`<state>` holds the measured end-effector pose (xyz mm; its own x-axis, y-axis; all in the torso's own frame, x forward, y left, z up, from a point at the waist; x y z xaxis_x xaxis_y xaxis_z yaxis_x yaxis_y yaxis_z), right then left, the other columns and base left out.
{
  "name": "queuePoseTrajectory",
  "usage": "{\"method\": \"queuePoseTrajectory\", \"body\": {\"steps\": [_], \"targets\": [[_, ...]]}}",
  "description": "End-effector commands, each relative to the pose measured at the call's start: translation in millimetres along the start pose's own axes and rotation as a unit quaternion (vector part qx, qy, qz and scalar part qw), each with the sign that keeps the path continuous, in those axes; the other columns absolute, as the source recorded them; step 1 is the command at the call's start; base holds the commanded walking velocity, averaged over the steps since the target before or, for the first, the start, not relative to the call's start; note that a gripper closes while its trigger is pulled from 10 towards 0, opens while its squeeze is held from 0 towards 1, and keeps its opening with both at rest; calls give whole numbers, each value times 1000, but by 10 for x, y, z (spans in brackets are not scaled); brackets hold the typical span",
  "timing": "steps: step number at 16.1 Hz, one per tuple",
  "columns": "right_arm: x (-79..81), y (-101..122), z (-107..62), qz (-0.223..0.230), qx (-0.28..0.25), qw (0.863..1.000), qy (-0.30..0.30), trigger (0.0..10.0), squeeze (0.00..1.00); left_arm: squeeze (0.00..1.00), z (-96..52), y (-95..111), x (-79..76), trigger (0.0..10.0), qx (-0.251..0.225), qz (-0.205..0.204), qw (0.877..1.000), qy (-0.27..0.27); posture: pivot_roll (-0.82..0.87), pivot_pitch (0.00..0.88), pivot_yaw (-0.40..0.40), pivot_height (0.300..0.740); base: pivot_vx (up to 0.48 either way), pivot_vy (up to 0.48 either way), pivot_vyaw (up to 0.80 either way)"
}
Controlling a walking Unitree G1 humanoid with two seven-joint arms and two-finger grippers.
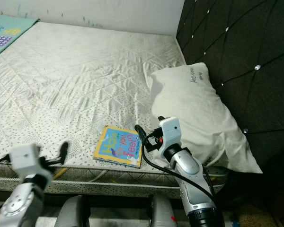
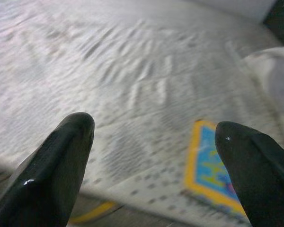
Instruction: Clean up the room
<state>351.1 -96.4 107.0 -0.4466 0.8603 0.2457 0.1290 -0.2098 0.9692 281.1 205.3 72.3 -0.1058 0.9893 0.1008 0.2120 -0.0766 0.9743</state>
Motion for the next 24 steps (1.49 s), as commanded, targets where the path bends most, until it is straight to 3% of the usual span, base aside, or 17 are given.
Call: {"method": "queuePoseTrajectory", "body": {"steps": [1, 4, 7, 10, 11, 14, 16, 18, 22, 24], "targets": [[-41, 6, -22, -2, 1, 1000, -6, 10000, 0, 0, 48, -67, 84, 10000, 18, -12, 1000, 17, -74, 16, -62, 603, 0, 0, 0], [-143, 0, -100, -7, 3, 1000, -29, 10000, 0, 0, 115, -209, 364, 10000, 54, 6, 997, 53, -86, 39, -56, 603, 0, 0, 0], [-292, -11, -229, -22, 6, 997, -69, 10000, 0, 0, 292, -435, 710, 10000, 107, 5, 990, 94, -104, 91, -58, 603, 0, 0, 0], [-441, 23, -363, -32, 6, 994, -106, 10000, 0, 0, 437, -546, 686, 10000, 132, 8, 988, 79, -143, 140, -63, 603, 0, 0, 0], [-570, 44, -532, -42, 10, 990, -134, 10000, 0, 0, 500, -607, 610, 10000, 143, 10, 988, 58, -169, 169, -64, 603, 0, 0, 0], [-794, -5, -801, -35, 26, 982, -184, 10000, 0, 0, 632, -712, 376, 10000, 165, 7, 986, 6, -201, 204, -63, 603, 0, 0, 0], [-834, 3, -954, -43, 34, 978, -202, 10000, 0, 0, 725, -799, 217, 10000, 186, -2, 982, -19, -232, 226, -63, 603, 0, 0, 0], [-852, -10, -1059, -47, 43, 976, -209, 10000, 0, 0, 816, -740, 127, 10000, 181, -3, 983, -30, -255, 242, -64, 603, 0, 0, 0], [-889, -14, -1298, -50, 60, 970, -229, 10000, 0, 0, 963, -620, 60, 10000, 169, -20, 985, -28, -293, 264, -62, 603, 0, 0, 0], [-877, -6, -1330, -49, 63, 970, -231, 10000, 0, 0, 977, -638, 85, 10000, 176, -27, 984, -23, -306, 275, -61, 603, 0, 0, 0]]}}
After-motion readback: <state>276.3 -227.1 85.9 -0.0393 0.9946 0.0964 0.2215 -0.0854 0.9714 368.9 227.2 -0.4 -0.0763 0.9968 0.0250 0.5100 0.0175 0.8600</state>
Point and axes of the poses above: a point about 5 cm out from each wrist's last joint towards the gripper, its own z axis pointing out of the wrist towards the gripper, its own y axis along the axis of the wrist's last joint, x = y × z, the point moved 6 cm from there along z, pointing out of the wrist towards the gripper, and after that the axes turned 15 degrees about z, right-handed, at the moved point
